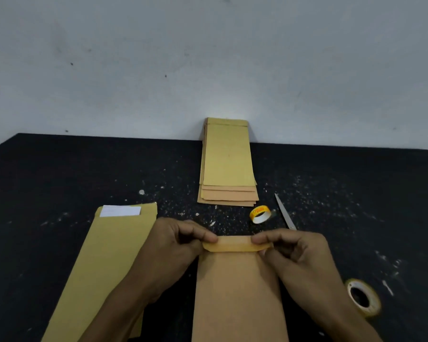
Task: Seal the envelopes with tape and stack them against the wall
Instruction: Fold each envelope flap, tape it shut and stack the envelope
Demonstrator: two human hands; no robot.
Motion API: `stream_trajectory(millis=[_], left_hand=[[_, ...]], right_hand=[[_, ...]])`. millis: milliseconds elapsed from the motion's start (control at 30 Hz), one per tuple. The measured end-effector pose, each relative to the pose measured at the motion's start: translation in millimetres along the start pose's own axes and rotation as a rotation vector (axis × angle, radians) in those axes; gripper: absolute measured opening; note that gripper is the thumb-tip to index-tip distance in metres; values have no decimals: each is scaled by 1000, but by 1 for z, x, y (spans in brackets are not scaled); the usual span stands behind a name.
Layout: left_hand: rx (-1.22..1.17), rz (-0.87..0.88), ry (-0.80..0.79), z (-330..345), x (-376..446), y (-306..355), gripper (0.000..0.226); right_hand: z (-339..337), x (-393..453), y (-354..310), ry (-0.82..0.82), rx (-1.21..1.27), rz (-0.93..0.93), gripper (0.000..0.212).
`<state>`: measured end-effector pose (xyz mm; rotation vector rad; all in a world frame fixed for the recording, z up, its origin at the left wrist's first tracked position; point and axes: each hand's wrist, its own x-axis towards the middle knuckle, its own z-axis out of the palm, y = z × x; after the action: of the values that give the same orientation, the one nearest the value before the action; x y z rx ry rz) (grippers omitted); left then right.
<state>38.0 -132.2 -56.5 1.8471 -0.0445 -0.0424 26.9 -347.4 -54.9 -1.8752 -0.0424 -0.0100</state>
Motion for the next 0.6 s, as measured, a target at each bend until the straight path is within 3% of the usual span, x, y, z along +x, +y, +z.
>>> stream_trajectory(millis=[100,267,400,600], left_hand=[[101,92,20,1,1,-2,43],[464,417,98,4,3,-13,27],[666,417,55,4,6,-25,45],[756,395,66,6,5,-27,45]], right_hand=[[0,0,2,-6,-108,-121,44],[2,-2,11,-20,-535,-387,39],[5,0,21,29,-860,-481,29],[5,-1,25,35,-898,-450,25]])
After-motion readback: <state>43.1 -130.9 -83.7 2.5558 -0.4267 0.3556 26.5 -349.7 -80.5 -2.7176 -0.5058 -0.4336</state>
